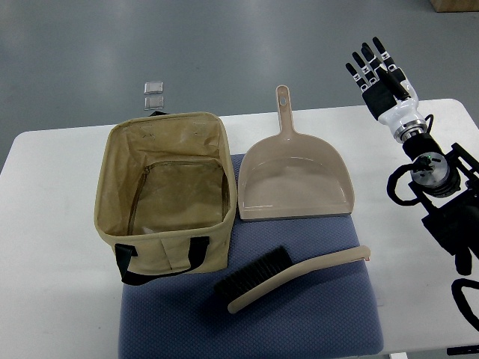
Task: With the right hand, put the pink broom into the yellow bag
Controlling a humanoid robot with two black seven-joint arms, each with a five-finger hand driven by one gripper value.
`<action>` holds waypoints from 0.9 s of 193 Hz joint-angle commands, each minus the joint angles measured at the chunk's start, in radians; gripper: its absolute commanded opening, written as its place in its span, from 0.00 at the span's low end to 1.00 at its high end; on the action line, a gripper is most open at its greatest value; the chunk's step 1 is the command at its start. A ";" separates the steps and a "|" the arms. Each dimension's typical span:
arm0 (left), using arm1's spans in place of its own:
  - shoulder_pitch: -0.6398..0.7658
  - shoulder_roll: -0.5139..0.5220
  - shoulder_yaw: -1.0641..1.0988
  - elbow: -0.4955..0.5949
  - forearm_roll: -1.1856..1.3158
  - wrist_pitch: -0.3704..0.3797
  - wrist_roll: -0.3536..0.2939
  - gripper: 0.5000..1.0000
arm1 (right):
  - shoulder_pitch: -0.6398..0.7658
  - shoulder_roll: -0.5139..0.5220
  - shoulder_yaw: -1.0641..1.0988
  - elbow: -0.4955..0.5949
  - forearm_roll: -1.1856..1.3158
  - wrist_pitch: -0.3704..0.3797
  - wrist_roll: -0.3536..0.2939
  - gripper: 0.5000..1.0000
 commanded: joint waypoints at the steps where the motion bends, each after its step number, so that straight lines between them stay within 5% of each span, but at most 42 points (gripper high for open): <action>1: 0.000 0.000 -0.002 0.001 0.000 -0.001 0.000 1.00 | 0.001 -0.001 0.000 0.000 0.002 0.000 -0.004 0.86; 107: 0.001 0.000 -0.041 -0.013 0.002 -0.001 -0.003 1.00 | 0.030 -0.033 -0.063 0.009 -0.049 0.006 -0.029 0.86; 132: 0.001 0.000 -0.041 -0.014 0.005 -0.001 -0.003 1.00 | 0.067 -0.155 -0.166 0.066 -0.150 0.011 -0.061 0.86; 174: -0.003 0.000 -0.040 -0.045 0.006 -0.002 -0.003 1.00 | 0.148 -0.413 -0.409 0.339 -0.543 0.014 -0.138 0.86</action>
